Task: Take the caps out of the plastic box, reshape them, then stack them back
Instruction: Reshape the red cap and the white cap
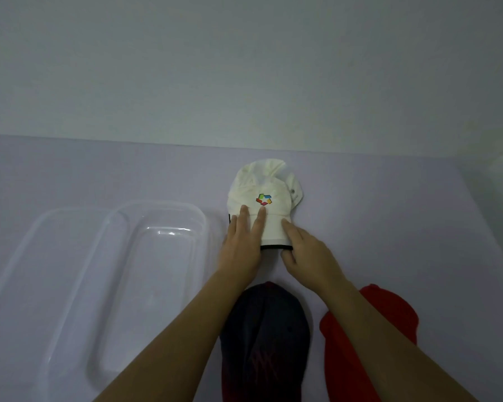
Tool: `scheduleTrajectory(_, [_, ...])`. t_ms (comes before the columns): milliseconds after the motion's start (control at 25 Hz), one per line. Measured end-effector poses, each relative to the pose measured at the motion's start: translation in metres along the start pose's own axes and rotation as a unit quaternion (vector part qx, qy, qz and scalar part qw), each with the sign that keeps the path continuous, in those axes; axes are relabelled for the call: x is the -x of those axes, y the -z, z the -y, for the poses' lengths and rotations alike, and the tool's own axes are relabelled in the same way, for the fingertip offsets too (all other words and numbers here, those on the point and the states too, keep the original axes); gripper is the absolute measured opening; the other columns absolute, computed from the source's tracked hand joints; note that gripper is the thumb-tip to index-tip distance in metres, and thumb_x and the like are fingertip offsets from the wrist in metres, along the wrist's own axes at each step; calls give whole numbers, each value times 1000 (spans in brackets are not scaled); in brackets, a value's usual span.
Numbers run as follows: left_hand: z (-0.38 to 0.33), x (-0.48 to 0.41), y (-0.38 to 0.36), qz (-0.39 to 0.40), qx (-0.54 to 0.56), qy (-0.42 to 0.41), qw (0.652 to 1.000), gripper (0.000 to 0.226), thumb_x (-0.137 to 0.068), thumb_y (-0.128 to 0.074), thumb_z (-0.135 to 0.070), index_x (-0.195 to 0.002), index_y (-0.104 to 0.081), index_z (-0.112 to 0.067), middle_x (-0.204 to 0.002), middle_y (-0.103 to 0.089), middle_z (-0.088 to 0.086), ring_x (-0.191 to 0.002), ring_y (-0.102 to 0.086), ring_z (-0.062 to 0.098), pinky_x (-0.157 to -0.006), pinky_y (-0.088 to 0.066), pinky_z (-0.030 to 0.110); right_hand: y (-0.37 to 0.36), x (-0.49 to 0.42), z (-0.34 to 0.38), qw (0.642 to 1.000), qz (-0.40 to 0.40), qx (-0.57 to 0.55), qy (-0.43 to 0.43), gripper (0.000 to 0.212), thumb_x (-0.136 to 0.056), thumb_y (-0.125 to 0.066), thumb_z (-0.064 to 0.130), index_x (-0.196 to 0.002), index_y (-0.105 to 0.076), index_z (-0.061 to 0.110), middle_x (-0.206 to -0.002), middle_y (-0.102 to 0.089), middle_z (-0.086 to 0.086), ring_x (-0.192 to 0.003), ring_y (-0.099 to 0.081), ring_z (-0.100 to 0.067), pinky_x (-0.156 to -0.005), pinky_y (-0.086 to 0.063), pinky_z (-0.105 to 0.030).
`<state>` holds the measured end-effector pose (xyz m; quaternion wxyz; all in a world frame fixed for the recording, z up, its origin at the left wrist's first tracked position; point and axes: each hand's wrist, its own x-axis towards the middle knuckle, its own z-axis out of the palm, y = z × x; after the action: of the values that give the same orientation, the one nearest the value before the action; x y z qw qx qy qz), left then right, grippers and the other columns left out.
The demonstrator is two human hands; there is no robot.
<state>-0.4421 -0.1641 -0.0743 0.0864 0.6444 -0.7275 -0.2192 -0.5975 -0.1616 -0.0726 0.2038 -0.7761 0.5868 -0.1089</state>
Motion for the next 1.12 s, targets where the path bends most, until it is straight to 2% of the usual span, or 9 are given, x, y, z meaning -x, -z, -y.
scheduleTrajectory(280, [-17,23,17,-30,86,-70,993,78,-93,-34,4,-136,15,-38,-157,15,7,-146,4,32,-111,-28,45,19,8,13,995,-54,-88,-9,78,-90,-53,9,-147,1,11,-157,-11,-14,-135,-34,-30,-106,-39,-42])
scheduleTrajectory(400, [-28,31,23,-76,207,-104,970,75,-94,-38,1,-139,10,-35,-158,-1,5,-142,-23,22,-106,-31,23,28,14,29,971,-86,-224,-16,67,-93,-46,12,-147,-6,16,-144,-39,-5,-118,-50,-18,-102,-43,-29])
scheduleTrajectory(520, [-39,38,28,-81,335,-93,934,66,-95,-38,-8,-142,-2,-37,-142,-32,-16,-116,-44,-15,-96,-31,1,34,19,38,940,-103,-321,-49,59,-96,-43,8,-146,-15,22,-121,-44,19,-100,-51,10,-88,-39,-1])
scheduleTrajectory(600, [-38,38,35,-89,320,-107,937,65,-93,-40,-14,-144,-5,-34,-150,-28,-9,-128,-38,-6,-105,-32,12,41,23,35,944,-101,-312,-34,62,-95,-44,8,-147,-11,22,-126,-42,19,-105,-49,9,-93,-37,-5])
scheduleTrajectory(720, [-30,37,46,-120,230,-124,958,73,-90,-48,-10,-143,0,-25,-158,-3,11,-143,-11,15,-111,-24,23,48,29,24,964,-105,-244,24,71,-88,-40,13,-145,1,20,-154,-21,-6,-136,-32,-17,-111,-28,-27])
scheduleTrajectory(840, [-39,46,51,-119,248,-115,954,67,-89,-38,-15,-142,3,-24,-158,2,9,-146,-4,20,-116,-17,31,52,32,25,958,-130,-251,39,74,-85,-42,12,-142,3,25,-158,-4,-8,-142,-9,2,-107,-15,-5])
scheduleTrajectory(920, [-49,54,52,-117,311,-109,937,64,-93,-37,-15,-144,1,-24,-157,-13,2,-143,-20,8,-116,-24,26,52,35,32,938,-136,-314,53,73,-86,-44,11,-142,1,26,-157,-2,-4,-139,-5,10,-106,-16,-2])
scheduleTrajectory(1000, [-59,60,55,-98,402,-89,906,60,-97,-38,-6,-144,-4,-23,-145,-29,-13,-122,-35,-21,-102,-32,6,55,39,38,902,-113,-413,51,72,-87,-43,14,-142,0,28,-155,-15,7,-138,-19,6,-111,-23,-13])
scheduleTrajectory(1120, [-64,61,54,-80,464,-72,879,59,-97,-38,-2,-145,-8,-17,-134,-30,-23,-110,-35,-33,-95,-31,-2,55,42,44,881,-101,-460,44,70,-86,-43,17,-142,-1,26,-140,-26,24,-126,-33,17,-107,-30,-12])
